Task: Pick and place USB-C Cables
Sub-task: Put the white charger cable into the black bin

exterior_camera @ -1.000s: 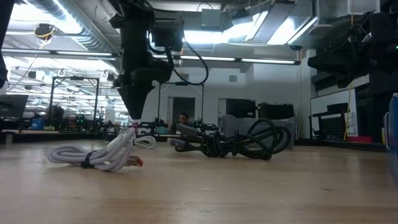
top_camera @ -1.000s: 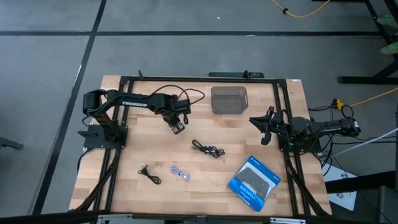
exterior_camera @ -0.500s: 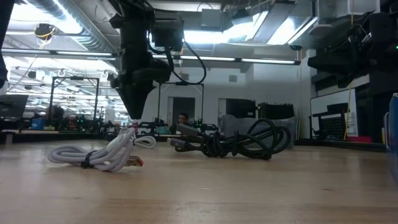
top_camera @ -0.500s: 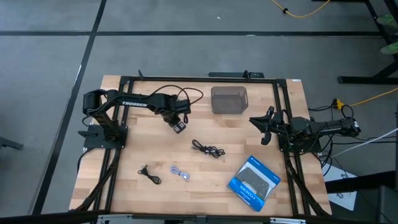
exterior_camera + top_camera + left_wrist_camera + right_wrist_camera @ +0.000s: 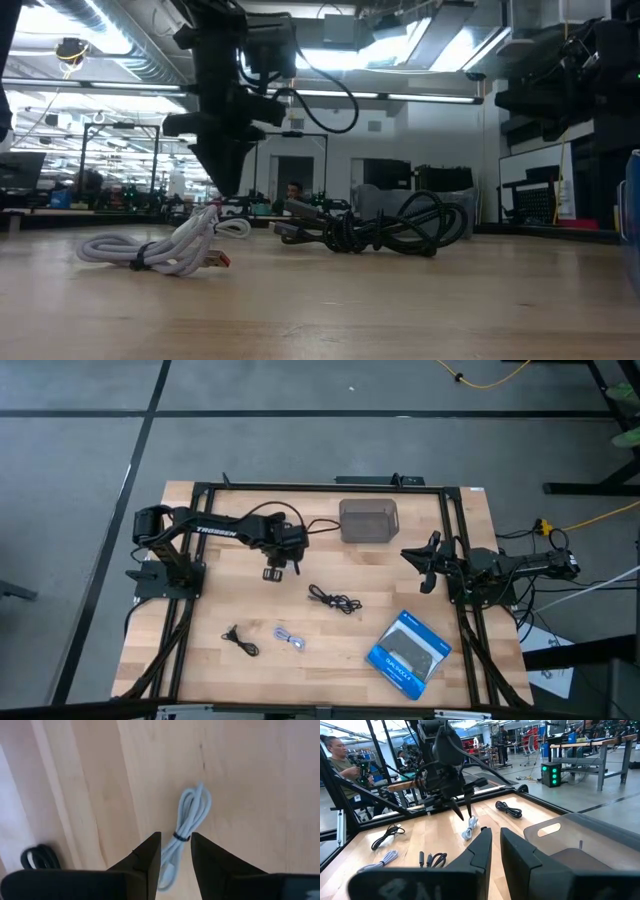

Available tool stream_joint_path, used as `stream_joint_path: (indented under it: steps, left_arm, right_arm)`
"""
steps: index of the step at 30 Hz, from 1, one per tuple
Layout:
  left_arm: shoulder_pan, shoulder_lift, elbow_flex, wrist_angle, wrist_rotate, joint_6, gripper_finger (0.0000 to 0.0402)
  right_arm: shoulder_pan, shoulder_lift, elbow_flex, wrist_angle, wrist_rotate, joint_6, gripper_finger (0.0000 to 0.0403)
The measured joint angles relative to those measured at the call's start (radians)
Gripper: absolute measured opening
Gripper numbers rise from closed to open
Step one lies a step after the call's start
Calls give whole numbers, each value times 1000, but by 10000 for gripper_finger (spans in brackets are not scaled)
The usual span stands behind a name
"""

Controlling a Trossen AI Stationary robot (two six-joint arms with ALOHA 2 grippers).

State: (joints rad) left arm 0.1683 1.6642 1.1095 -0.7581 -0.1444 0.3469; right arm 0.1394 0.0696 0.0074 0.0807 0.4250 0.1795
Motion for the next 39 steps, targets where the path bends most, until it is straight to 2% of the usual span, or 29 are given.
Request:
stream_joint_path:
  steps: [7,22,27,32,39]
  left_arm:
    - [-6,31,-1,8,8,28,99]
    - [-6,208,5,5,-3,25,99]
    - [-6,216,4,2,-3,-122,84]
    - [-26,217,3,0,-12,-228,17]
    - [-91,186,20,-46,-102,-351,15]
  right_arm:
    - [0,0,0,0,-6,0,45]
    - [0,0,0,-1,-10,0,45]
    - [0,0,0,-1,-10,0,45]
    - [0,0,0,-1,-10,0,45]
    - [0,0,0,-1,-10,0,45]
